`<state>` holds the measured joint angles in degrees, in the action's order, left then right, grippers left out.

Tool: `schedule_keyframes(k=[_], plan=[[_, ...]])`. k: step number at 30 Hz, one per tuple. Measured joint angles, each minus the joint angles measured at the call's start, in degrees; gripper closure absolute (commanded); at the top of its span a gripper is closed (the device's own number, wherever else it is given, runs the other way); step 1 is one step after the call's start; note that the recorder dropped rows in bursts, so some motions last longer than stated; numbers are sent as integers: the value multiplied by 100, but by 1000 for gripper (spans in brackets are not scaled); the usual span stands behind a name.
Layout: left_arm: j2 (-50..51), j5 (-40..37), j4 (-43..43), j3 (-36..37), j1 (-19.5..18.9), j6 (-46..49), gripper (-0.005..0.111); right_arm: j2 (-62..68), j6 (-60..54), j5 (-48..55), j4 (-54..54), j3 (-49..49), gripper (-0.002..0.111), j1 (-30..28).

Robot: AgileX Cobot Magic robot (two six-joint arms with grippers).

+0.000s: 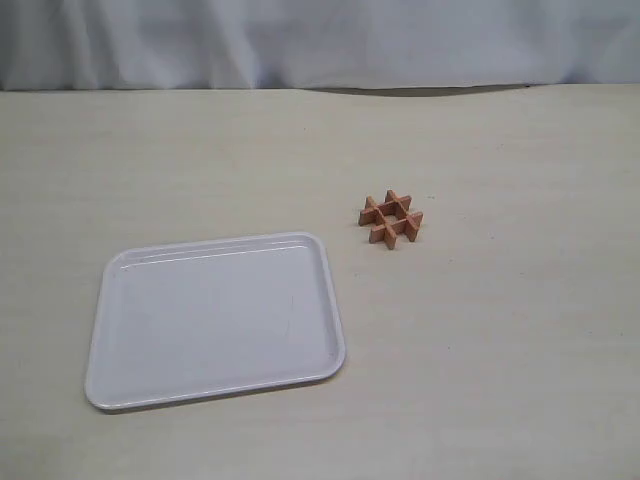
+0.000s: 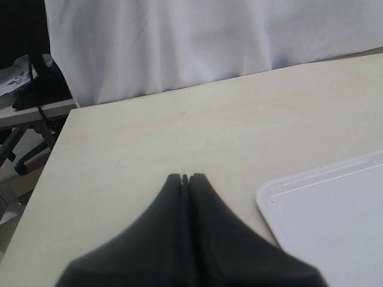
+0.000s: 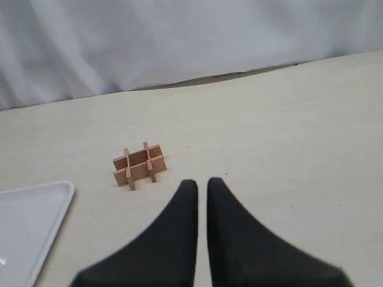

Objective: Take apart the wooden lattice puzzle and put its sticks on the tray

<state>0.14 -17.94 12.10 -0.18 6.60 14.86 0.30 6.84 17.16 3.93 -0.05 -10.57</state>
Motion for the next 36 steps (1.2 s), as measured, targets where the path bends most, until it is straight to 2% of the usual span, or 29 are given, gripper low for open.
schedule_keyframes(k=[10,14,17,23,25,27,30,33,36], plan=[[0,0,0,0,0,0,107,0,0,-526,0,0,103,0],[0,0,0,0,0,0,107,0,0,-1261,0,0,103,0],[0,0,0,0,0,0,107,0,0,-2199,0,0,103,0],[0,0,0,0,0,0,107,0,0,-3073,117,0,103,0],[0,0,0,0,0,0,107,0,246,-3176,380,0,103,0],[0,0,0,0,0,0,107,0,1019,-3189,865,0,103,0],[0,0,0,0,0,0,107,0,1447,-3546,997,0,103,0],[0,0,0,0,0,0,107,138,1573,-3711,1057,-262,103,0],[0,0,0,0,0,0,107,835,1434,-3735,1057,-908,103,0]])
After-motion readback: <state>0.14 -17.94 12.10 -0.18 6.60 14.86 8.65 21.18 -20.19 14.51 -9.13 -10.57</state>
